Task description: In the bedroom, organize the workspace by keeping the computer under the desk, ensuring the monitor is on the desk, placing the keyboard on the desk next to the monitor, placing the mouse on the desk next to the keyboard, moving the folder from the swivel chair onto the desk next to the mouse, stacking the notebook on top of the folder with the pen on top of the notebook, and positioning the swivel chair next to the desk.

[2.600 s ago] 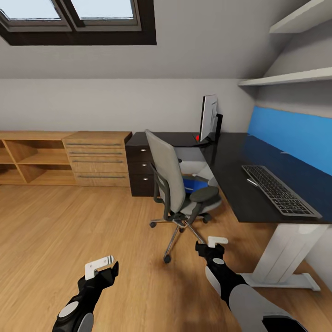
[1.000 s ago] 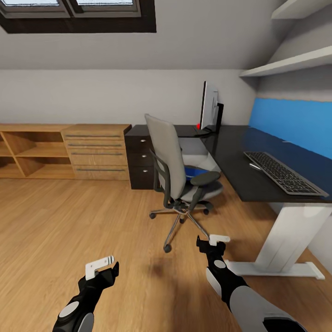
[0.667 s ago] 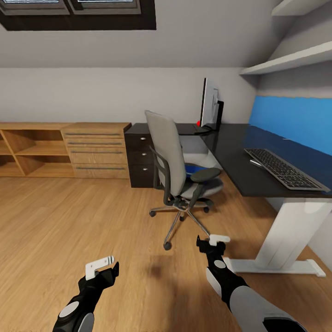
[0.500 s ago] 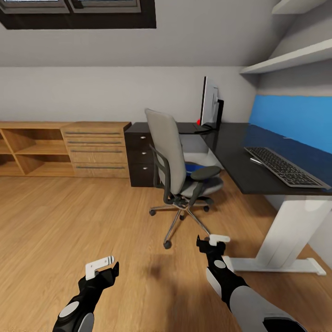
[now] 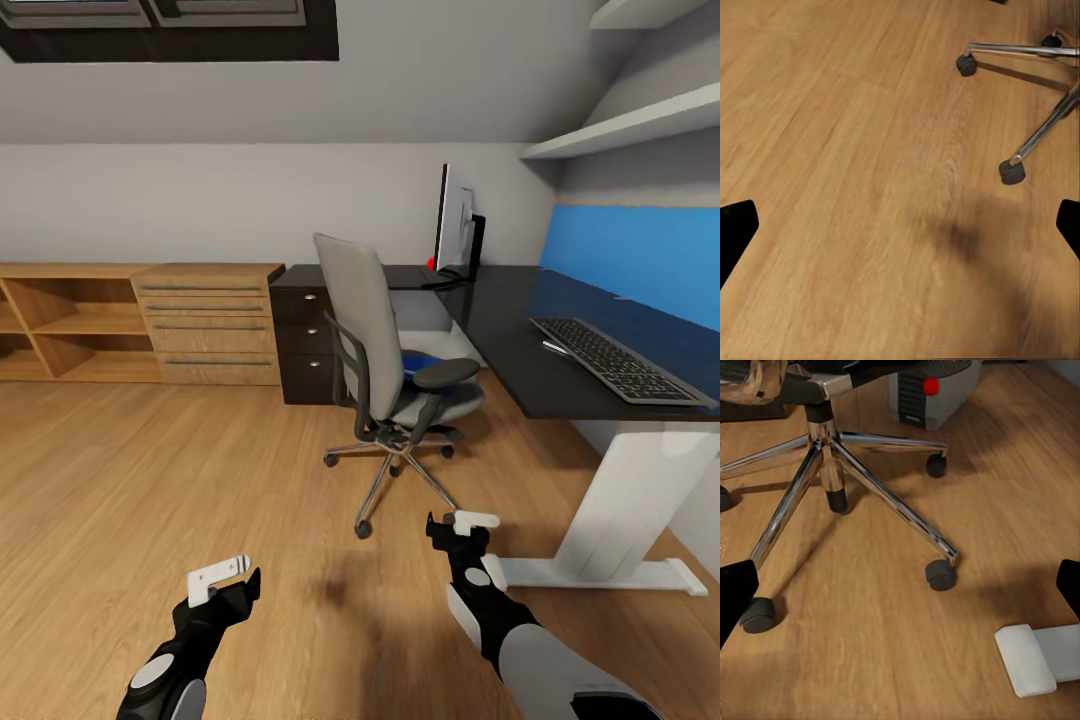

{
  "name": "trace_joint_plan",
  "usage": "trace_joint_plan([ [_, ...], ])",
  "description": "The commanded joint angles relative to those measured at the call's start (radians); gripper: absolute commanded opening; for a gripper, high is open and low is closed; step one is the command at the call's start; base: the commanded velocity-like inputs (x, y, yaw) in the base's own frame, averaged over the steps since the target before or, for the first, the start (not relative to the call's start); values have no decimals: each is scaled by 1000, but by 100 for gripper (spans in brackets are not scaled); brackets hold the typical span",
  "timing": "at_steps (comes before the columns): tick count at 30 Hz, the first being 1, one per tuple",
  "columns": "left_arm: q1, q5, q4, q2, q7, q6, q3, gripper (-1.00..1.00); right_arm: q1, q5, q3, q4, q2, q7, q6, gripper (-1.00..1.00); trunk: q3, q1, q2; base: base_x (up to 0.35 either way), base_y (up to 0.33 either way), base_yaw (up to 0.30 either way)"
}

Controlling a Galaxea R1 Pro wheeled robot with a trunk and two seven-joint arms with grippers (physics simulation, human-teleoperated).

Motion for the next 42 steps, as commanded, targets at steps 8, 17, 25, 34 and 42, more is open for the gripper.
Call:
trace_joint_plan([
  [8,0,9,-2,3,7,-3,-36,100,-7,0,-1,-7,0,-5,65,100,-1,0,0,0,0,0],
  [17,0,8,-3,7,7,-5,-36,100,-187,-107,-103,43,-78,-6,227,100,-1,0,0,0,0,0],
  [25,0,8,-3,7,5,-3,-36,100,-218,-193,-141,70,-98,-4,244,100,-1,0,0,93,0,0],
  [34,0,7,-1,8,7,-1,-36,100,-220,-195,-144,71,-98,-4,242,100,-1,0,0,175,0,0],
  [42,0,5,0,8,7,0,-36,100,-220,-193,-144,71,-97,2,236,100,-1,0,0,177,-36,0],
])
